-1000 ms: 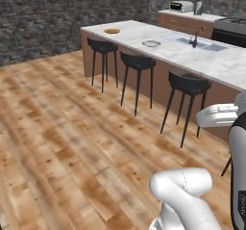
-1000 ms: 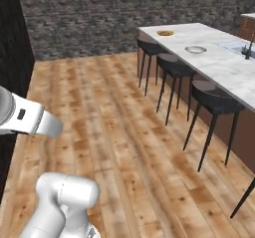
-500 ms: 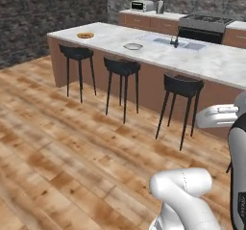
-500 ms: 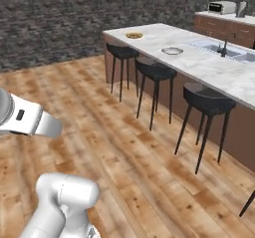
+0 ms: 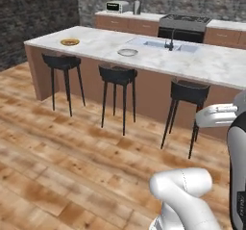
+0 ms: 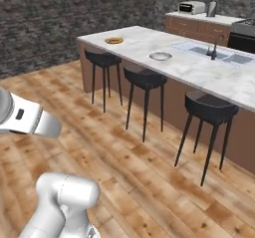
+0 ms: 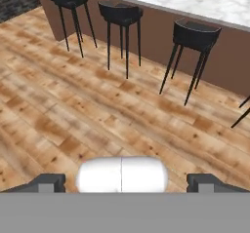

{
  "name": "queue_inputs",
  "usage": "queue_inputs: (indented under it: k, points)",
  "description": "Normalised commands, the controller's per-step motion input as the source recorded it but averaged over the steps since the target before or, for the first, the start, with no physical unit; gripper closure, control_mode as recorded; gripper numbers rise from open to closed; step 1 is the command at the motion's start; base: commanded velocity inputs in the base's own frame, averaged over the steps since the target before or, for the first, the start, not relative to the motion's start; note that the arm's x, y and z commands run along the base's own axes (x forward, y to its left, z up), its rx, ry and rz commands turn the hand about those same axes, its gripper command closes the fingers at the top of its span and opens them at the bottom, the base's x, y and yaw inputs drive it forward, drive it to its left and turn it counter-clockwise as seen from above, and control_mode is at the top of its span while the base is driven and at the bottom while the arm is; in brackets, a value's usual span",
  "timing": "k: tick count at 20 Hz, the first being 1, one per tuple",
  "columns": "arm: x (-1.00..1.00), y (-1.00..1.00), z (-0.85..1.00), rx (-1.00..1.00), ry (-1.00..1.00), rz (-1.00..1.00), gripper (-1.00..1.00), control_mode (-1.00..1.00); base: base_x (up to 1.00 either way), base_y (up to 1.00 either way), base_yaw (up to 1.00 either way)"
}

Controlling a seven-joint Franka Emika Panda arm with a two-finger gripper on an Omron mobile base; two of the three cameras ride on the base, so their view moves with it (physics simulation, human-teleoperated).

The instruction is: Transport the steak and bell pepper to the fridge. Place the steak on the rack containing meat and place the bell pepper on the rack containing the vegetable, ensuring meats and vegetables are on different racks.

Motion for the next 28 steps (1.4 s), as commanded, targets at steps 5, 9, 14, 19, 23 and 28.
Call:
queue_inputs:
  k: [5, 9, 14, 19, 23, 28]
  points:
    - [0.0, 0.0, 0.0, 0.0, 0.0, 0.0, -1.0, 1.0, 1.0, 0.59, -0.11]
    - [0.0, 0.0, 0.0, 0.0, 0.0, 0.0, -1.0, 1.0, 1.0, 0.33, 0.0]
    - [0.0, 0.0, 0.0, 0.0, 0.0, 0.0, -1.0, 1.0, 1.0, 0.08, 0.0]
    - [0.0, 0.0, 0.0, 0.0, 0.0, 0.0, -1.0, 1.0, 1.0, 0.05, 0.0]
    - [0.0, 0.0, 0.0, 0.0, 0.0, 0.0, -1.0, 1.0, 1.0, 0.21, 0.0]
    - [0.0, 0.0, 0.0, 0.0, 0.0, 0.0, -1.0, 1.0, 1.0, 0.78, -0.08]
